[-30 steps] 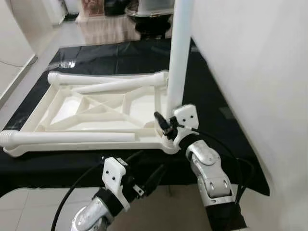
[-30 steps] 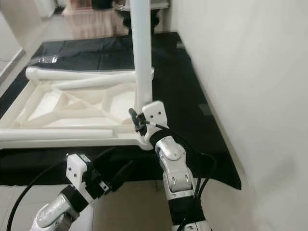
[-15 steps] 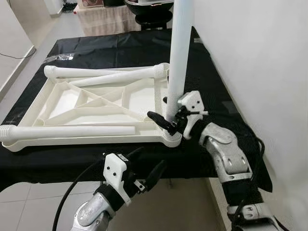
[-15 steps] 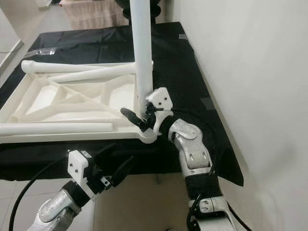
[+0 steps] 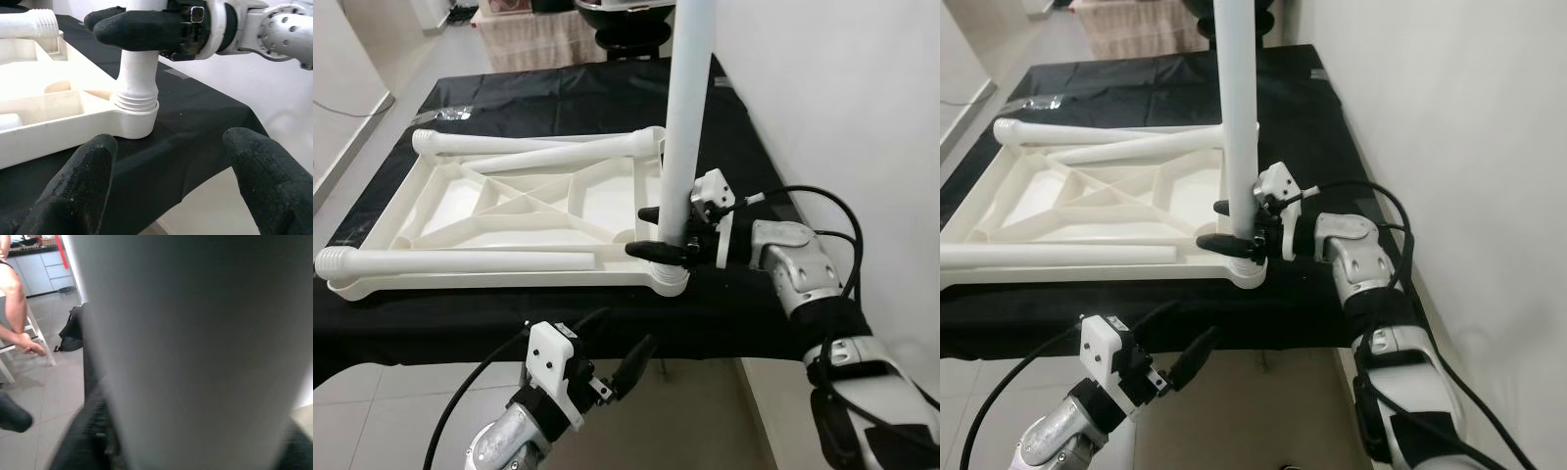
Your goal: Building children table
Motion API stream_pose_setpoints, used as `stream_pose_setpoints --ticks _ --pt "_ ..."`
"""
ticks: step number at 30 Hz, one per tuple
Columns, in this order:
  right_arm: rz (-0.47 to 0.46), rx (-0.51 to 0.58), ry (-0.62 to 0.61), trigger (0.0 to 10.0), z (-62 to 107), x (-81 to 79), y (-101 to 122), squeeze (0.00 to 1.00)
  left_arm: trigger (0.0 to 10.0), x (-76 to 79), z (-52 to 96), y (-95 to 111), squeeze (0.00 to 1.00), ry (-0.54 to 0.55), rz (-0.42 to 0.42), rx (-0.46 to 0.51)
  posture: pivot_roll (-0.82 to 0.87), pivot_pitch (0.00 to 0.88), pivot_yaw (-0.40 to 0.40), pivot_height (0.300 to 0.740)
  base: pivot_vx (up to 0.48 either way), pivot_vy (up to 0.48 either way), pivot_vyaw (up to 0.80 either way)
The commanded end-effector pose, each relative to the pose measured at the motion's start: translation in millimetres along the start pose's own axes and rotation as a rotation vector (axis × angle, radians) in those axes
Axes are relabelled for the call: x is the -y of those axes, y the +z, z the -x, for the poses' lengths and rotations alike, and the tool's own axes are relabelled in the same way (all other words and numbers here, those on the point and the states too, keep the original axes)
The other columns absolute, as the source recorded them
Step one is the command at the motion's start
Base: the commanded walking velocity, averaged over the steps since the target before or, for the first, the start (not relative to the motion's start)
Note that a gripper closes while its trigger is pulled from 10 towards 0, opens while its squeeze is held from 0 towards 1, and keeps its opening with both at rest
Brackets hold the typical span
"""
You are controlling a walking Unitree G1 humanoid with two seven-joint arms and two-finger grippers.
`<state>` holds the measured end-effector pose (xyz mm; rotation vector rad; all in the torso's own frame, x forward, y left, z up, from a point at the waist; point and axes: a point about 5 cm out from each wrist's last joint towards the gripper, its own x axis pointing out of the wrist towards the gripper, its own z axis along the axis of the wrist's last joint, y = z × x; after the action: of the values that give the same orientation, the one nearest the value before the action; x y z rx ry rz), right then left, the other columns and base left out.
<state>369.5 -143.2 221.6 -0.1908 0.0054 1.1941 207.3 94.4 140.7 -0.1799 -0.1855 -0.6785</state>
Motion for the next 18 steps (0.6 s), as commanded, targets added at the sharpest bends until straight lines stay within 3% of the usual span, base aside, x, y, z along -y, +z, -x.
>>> stream_pose_setpoints --ticks 1,7,14,16,17,18 --pt "-0.009 -0.014 0.047 0.0 -3.0 -2.0 -5 0.00 10.0 1.3 2.2 0 0.00 0.004 -0.005 -0.010 0.09 0.202 0.032 0.740 0.000 0.000 0.00" --pt "-0.024 -0.011 0.058 0.0 1.3 0.8 -7 0.00 10.0 1.8 1.9 0 0.00 0.004 -0.004 -0.009 0.08 0.204 0.038 0.740 0.000 0.000 0.00" --pt "0.000 -0.026 -0.036 0.0 9.1 5.2 -13 0.00 10.0 1.7 2.0 0 0.00 0.004 -0.001 -0.008 0.07 0.206 0.038 0.740 0.000 0.000 0.00" --pt "0.013 -0.034 -0.100 0.0 12.8 7.2 -17 0.00 10.0 1.7 2.1 0 0.00 0.004 -0.001 -0.008 0.07 0.206 0.038 0.740 0.000 0.000 0.00" --pt "0.004 -0.098 -0.461 0.0 14.0 5.3 -38 0.00 10.0 0.9 3.1 1 0.00 0.006 -0.002 -0.007 0.06 0.209 0.023 0.740 0.000 0.000 0.00" --pt "0.004 -0.098 -0.461 0.0 14.0 5.3 -38 0.00 10.0 0.9 3.1 1 0.00 0.006 -0.002 -0.007 0.06 0.209 0.023 0.740 0.000 0.000 0.00"
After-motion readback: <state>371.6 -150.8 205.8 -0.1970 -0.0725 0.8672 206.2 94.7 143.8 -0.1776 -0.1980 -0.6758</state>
